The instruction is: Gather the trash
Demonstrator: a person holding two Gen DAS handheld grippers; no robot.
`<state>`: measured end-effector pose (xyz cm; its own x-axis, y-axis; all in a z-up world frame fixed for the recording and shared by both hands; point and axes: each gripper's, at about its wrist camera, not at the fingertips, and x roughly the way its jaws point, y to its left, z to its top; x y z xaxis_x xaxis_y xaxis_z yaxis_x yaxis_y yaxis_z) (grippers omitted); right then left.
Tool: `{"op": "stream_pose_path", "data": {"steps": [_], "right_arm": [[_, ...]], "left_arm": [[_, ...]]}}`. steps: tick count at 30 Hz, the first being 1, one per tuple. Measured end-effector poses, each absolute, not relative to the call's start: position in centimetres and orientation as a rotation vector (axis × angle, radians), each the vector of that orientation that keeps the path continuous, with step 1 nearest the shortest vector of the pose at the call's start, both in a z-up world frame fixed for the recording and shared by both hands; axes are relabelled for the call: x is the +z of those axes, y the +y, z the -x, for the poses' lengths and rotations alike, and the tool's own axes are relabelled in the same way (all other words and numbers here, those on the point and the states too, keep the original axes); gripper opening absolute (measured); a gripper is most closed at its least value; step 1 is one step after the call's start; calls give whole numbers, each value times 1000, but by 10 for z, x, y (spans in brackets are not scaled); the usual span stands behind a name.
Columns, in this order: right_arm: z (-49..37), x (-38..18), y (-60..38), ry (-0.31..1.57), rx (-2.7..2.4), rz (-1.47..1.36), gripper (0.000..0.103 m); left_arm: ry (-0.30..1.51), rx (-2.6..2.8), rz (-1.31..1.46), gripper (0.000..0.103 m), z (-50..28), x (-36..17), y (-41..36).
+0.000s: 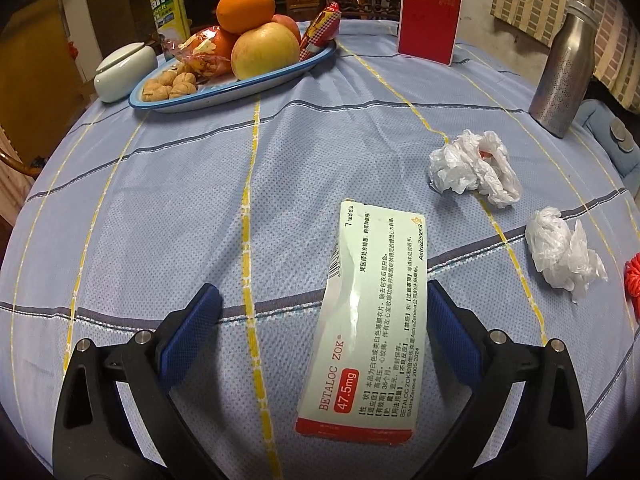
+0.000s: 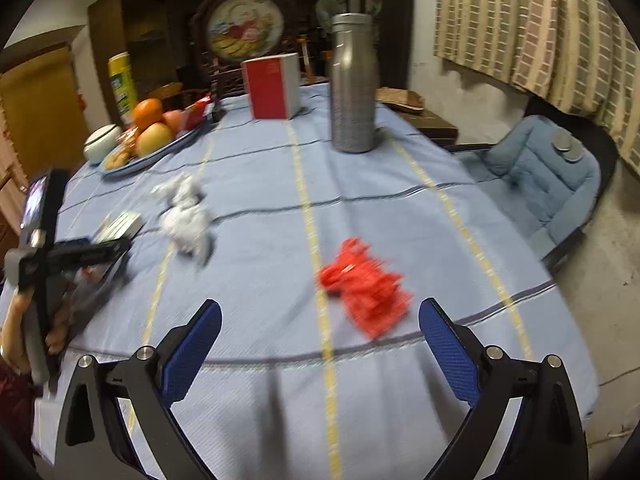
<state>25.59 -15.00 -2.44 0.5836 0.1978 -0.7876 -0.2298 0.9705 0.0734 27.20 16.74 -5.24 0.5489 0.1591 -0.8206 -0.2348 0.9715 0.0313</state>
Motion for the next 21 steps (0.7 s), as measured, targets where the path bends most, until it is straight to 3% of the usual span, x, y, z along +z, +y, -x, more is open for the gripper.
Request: {"op": "stream_pose_path", "data": {"steps": [12,15,16,17,18,21], "right_arm": [[-306,-72,-158,1038,168,-107,95],[-310,-77,-157,1060,173,-111,83],[-312,-80,-158,1079,172,-126,69],[-312,-81,-160,1075,158,-128,64],[-311,-80,-161,1062,153,-133,49],[-308,-80,-157,1058,163,-118,45]], "left_arm": [[962,234,86,97,-272,-53,167],[962,233,85,97,-272,-53,168],[962,233,86,97,-273,-53,168],[962,233,86,97,-272,-53,168],[962,233,86,97,-273,-53,168],[962,232,85,97,-273,-53,168]]}}
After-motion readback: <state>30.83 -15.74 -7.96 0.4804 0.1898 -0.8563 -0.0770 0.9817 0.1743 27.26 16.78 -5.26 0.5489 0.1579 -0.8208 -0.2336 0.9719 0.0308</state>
